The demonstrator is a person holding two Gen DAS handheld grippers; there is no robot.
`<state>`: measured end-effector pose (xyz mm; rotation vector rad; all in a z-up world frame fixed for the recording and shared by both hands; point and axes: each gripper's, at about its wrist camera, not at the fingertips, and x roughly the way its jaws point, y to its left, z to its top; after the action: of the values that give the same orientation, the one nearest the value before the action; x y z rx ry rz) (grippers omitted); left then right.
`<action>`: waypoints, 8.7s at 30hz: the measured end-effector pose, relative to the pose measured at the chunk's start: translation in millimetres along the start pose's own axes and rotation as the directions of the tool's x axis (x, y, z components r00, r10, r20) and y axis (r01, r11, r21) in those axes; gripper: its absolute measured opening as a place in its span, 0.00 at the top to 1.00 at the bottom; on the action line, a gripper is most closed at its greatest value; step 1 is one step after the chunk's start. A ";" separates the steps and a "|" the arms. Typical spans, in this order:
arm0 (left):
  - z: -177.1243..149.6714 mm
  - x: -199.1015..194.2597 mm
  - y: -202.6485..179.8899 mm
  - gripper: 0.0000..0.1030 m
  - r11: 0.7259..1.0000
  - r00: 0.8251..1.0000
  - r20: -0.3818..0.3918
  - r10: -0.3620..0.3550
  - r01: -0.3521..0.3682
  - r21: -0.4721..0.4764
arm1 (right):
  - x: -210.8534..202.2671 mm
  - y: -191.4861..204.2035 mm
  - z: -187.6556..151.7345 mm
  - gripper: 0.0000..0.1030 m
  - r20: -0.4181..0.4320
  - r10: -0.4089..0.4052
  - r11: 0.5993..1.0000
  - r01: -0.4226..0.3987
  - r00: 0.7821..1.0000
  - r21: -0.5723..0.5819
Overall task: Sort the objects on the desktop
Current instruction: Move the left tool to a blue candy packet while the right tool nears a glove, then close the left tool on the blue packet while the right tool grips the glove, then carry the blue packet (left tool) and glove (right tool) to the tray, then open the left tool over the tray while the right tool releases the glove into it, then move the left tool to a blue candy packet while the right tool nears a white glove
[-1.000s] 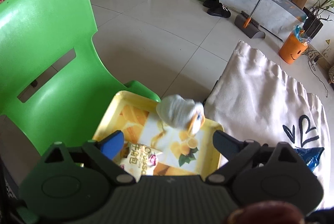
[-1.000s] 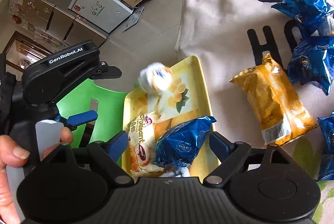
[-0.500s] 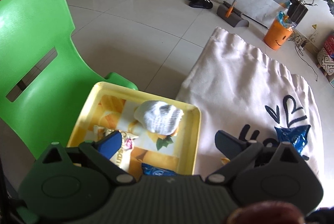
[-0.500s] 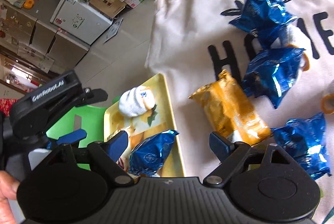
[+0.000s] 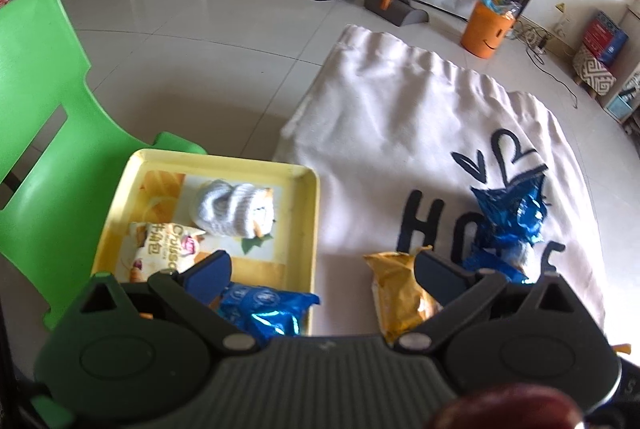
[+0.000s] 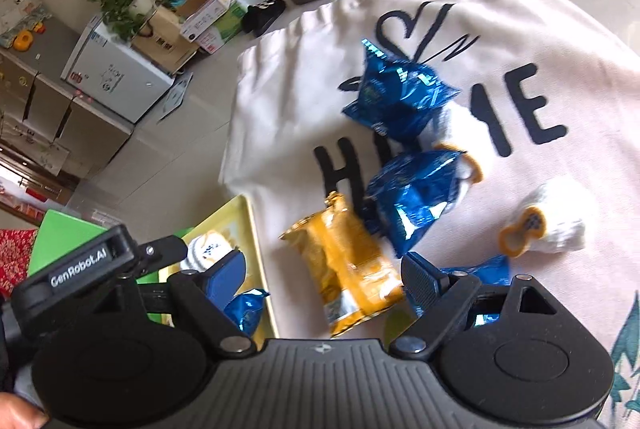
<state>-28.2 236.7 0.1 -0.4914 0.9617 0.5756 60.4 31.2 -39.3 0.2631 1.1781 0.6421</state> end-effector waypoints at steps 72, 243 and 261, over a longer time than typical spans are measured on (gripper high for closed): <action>-123.7 85.8 -157.4 0.01 0.926 0.955 -0.295 0.008 0.104 0.364 | 8.0 -131.3 39.1 0.12 -0.136 -0.209 0.971 0.222 0.968 0.092; 6.9 -14.3 60.8 0.05 0.948 0.976 -0.003 0.218 -0.213 -0.237 | 42.1 77.3 -65.3 0.21 -0.279 0.006 0.946 -0.096 0.960 -0.310; -5.5 0.0 10.2 0.04 0.980 0.988 0.006 0.155 -0.153 -0.124 | -10.4 16.0 10.3 0.20 -0.100 -0.084 0.992 0.074 0.991 -0.100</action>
<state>-38.3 240.9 -4.0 -0.5241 0.9580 0.7814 62.2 39.2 -19.3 0.1018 1.2472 0.6472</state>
